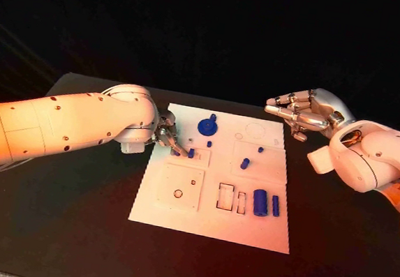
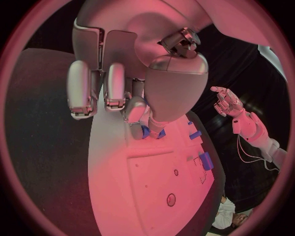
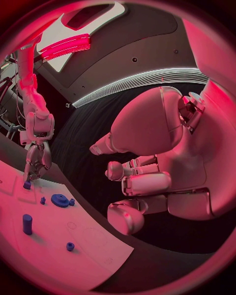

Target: Assemble the parts on the task board

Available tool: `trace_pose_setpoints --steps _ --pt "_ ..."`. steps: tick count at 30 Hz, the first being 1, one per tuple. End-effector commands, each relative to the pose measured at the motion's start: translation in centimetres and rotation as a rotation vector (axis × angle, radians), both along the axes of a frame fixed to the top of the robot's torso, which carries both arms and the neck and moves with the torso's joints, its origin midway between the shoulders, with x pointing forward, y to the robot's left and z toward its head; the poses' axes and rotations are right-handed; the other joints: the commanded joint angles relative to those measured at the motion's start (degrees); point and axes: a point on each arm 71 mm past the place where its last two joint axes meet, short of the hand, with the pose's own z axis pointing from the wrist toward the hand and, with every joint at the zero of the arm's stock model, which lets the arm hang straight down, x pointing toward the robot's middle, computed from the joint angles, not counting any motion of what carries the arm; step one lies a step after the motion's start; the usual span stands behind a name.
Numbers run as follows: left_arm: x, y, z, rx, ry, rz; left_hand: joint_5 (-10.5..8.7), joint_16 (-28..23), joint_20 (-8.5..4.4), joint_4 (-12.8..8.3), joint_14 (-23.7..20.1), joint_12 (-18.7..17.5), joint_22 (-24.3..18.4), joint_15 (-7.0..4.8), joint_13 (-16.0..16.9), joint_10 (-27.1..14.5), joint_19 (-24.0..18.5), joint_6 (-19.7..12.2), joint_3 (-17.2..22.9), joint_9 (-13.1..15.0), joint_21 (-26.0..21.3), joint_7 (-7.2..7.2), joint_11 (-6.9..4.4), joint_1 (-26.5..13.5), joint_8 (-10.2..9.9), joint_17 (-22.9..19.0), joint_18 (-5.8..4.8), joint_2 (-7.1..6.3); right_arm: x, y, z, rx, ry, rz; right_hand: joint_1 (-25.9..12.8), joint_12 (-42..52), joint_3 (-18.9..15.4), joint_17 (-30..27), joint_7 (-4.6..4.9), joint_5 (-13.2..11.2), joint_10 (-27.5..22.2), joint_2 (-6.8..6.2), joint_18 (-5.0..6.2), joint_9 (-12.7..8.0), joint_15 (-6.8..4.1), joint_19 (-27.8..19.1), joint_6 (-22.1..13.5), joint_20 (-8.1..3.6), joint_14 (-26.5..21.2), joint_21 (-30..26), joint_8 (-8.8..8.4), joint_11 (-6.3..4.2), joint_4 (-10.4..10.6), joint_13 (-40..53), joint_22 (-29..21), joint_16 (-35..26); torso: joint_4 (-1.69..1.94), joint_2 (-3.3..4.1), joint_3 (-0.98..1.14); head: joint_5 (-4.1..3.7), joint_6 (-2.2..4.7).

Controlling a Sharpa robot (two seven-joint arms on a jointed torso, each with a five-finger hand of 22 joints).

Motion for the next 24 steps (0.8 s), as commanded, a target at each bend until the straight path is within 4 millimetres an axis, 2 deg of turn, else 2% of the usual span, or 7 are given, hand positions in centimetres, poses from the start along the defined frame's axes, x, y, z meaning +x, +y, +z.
trace_pose_setpoints --steps 1,11,24 --pt "0.0 0.0 -0.1 0.01 0.005 -0.004 -0.18 0.1 -0.4 1.0 6.0 0.3 11.3 -0.5 0.1 0.4 4.0 0.2 -0.7 0.1 0.4 0.43 -0.01 -1.6 0.5 15.1 -0.74 -0.32 -0.1 0.2 0.0 0.002 0.0 0.021 0.1 -0.2 -0.3 3.6 0.03 0.3 -0.2 0.57 0.66 -0.1 0.23 -0.4 -0.4 0.1 2.9 -0.4 0.2 -0.02 0.0 -0.1 -0.1 -0.3 -0.02 0.02 0.0 0.01 0.11" --pt "0.4 0.7 0.1 -0.011 -0.032 0.032 -0.18 0.1 -0.42 3.0 6.0 0.3 11.6 -0.6 0.0 0.5 4.2 0.3 -3.4 0.4 0.6 0.35 -0.1 -4.8 0.9 15.1 -0.8 -1.48 -0.1 0.1 0.0 0.001 0.0 0.018 0.1 -0.2 -0.3 3.6 0.03 0.4 -0.3 0.57 0.69 -0.1 0.23 -0.5 -0.4 0.11 2.9 -0.5 0.2 -0.02 0.0 -0.1 -0.3 -0.3 -0.05 0.01 -0.05 -0.11 0.16" --pt "0.4 1.2 0.6 -0.095 -0.041 0.054 -0.18 0.1 -0.46 3.6 6.0 0.0 11.5 -0.62 -0.2 0.4 4.1 0.1 -4.5 0.5 0.5 0.35 -0.1 -5.5 0.9 15.1 -0.77 -1.99 0.0 0.1 -0.1 0.0 0.003 0.019 0.1 -0.2 -0.3 3.6 0.03 0.4 -0.3 0.57 0.69 -0.1 0.23 -0.5 -0.4 0.11 2.9 -0.5 0.2 -0.02 0.0 -0.1 -0.3 -0.3 0.03 0.03 -0.01 -0.17 0.14"
